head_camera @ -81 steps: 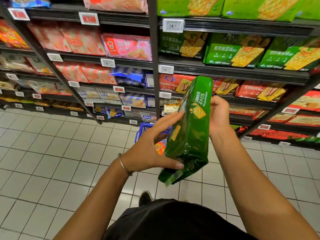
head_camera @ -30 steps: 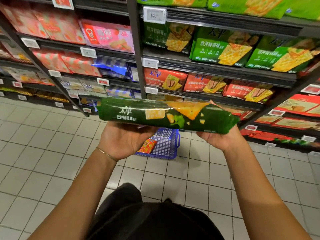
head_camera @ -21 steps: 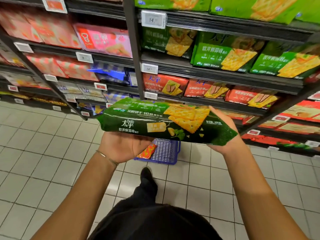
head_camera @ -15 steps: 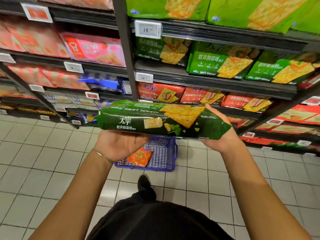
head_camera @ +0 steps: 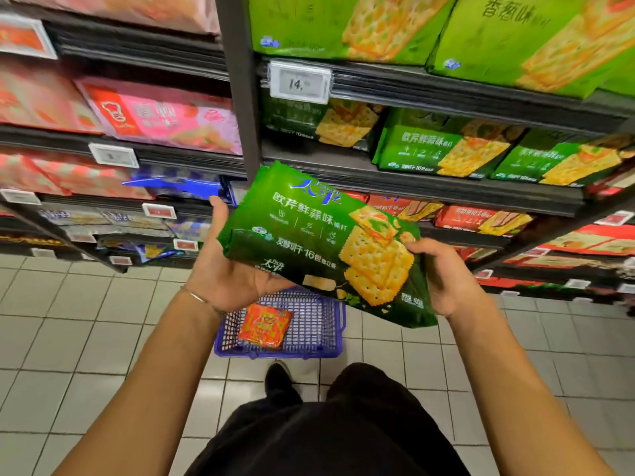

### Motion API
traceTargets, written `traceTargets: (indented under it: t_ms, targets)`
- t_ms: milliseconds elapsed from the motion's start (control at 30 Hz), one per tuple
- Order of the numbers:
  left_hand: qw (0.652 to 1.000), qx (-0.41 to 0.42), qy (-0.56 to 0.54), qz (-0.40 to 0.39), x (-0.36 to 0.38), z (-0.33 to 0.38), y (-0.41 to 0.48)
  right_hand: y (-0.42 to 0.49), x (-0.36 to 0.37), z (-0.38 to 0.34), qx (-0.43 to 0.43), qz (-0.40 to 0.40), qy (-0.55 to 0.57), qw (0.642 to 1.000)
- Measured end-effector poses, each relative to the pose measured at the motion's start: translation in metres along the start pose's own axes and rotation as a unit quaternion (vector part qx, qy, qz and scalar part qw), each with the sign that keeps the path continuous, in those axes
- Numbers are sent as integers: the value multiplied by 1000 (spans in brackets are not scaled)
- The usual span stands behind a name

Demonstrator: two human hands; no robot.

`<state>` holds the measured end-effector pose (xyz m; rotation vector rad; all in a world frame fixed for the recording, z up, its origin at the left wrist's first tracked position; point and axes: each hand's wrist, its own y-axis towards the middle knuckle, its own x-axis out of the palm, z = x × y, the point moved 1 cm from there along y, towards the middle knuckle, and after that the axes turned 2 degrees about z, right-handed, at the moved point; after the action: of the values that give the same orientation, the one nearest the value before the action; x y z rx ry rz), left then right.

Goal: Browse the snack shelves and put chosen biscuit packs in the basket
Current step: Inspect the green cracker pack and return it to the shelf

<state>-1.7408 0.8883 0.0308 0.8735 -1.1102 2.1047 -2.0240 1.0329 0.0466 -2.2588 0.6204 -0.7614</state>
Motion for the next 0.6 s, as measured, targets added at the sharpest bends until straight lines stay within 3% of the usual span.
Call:
traceTargets:
  t_ms: [133, 200, 333, 600]
  targets:
    - [998, 9, -59, -27, 11, -5, 19, 20, 2, -11, -67, 64, 52, 994]
    - [997, 21, -74, 17, 20, -15, 35, 27, 3, -20, -152, 100, 36, 983]
    - [986, 48, -66, 144, 40, -22, 76, 36, 7, -44, -264, 90, -28, 960]
    - [962, 58, -64, 258, 51, 1, 128, 68, 9, -92, -297, 34, -88, 950]
